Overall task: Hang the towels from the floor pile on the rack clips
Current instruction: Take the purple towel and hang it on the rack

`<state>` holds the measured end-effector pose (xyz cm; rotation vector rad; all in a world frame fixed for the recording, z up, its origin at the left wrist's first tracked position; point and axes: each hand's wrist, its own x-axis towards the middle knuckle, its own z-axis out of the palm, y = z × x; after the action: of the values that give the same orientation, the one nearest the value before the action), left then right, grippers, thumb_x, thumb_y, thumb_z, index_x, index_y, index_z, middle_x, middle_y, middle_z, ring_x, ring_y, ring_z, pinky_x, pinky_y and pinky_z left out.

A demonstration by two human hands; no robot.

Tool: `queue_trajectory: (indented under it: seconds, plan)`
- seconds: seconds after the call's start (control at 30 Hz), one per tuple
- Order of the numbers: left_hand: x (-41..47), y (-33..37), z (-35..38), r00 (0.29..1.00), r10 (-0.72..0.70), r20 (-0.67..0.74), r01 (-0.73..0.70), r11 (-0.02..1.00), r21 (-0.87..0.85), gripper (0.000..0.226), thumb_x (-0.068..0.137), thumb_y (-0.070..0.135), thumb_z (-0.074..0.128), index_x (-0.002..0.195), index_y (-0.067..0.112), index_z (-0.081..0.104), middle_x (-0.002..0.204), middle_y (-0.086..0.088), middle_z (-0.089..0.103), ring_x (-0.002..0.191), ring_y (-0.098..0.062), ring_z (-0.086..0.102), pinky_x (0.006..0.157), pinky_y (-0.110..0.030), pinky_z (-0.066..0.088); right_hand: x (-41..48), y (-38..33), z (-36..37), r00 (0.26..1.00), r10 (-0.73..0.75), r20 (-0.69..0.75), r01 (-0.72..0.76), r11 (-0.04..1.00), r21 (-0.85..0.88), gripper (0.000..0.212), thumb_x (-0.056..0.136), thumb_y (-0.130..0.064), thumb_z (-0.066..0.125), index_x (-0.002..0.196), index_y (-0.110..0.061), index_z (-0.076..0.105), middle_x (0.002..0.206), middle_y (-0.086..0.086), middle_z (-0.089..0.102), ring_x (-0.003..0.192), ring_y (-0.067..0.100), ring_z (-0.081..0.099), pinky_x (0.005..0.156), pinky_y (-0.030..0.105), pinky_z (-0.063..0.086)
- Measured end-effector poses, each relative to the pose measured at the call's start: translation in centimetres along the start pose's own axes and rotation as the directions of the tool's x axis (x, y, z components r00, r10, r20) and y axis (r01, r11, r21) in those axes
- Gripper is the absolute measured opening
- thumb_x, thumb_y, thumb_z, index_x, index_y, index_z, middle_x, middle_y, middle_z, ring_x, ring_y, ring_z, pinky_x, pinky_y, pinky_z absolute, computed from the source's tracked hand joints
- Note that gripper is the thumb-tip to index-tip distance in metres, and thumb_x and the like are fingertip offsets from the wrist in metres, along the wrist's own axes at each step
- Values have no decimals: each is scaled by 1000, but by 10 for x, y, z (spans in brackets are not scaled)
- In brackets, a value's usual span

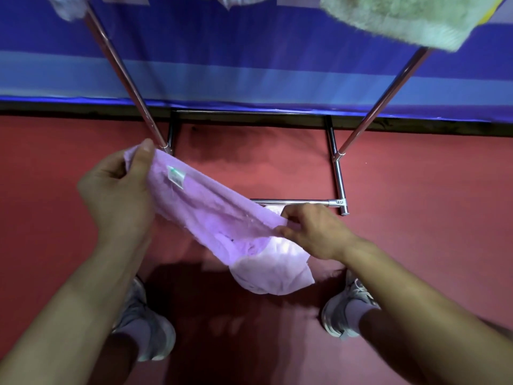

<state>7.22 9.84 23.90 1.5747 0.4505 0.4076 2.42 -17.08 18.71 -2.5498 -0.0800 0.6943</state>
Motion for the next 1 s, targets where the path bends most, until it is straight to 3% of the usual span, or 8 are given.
queue_trajectory:
  seconds: [0.07,0.17,0.27,0.37,0.57,0.77,0.87,1.0]
  plan:
    - [5,-5,-2,999,-42,-25,42,999,8,11,91,19,72,82,26,73,61,25,66,63,8,54,67,-15,47,-1,0,-3,1000,2,-4,-2,1000,28,31,93,-37,65,69,-31,47,64,-5,55,61,16,48,58,34,37]
    - [2,-14,1,993,-115,32,113,992,58,16,92,21,71,79,28,73,66,20,69,68,2,55,69,-18,47,-1,-3,-3,1000,6,-16,-2,961,278,20,94,-26,66,76,-24,59,60,-9,61,55,8,50,55,26,42]
    - [-9,-24,8,977,-171,130,148,974,170,20,93,23,71,73,26,72,82,0,67,76,-10,52,68,-23,46,0,-9,-1,999,37,-12,-24,822,569,16,95,-27,69,81,-19,67,64,-7,64,58,10,53,57,26,43]
    - [-19,-30,16,950,-206,236,159,966,206,12,92,19,72,82,25,76,78,4,73,75,-11,60,74,-28,51,3,-17,-5,988,150,-41,-65,639,766,16,95,-20,70,86,-7,68,74,9,66,65,17,55,61,29,44]
    - [-27,-37,24,948,-145,283,40,937,348,10,90,16,73,98,20,79,84,10,76,73,-1,66,79,-26,54,12,-18,-19,923,351,-158,-54,526,849,25,94,-16,69,69,-16,61,59,0,58,50,12,49,50,23,43]
    - [-47,-33,29,944,-89,318,-60,900,431,13,88,19,72,97,24,81,86,12,77,76,0,68,81,-29,57,11,-28,-17,933,296,-203,20,522,853,17,95,-15,67,80,-7,66,64,3,59,53,11,49,51,24,42]
    - [-70,-28,38,931,-63,360,-119,880,459,15,88,20,73,99,25,81,92,11,79,80,5,69,77,-22,54,10,-42,-2,968,206,-141,13,524,851,21,92,-17,69,83,2,68,67,12,58,61,17,53,55,36,47]
    - [-87,-36,45,918,-143,369,4,936,352,21,90,18,71,107,27,79,97,16,78,91,0,73,87,-36,60,11,-57,8,976,184,-116,7,508,861,26,85,-25,64,83,-1,73,87,40,65,72,25,57,72,62,57]
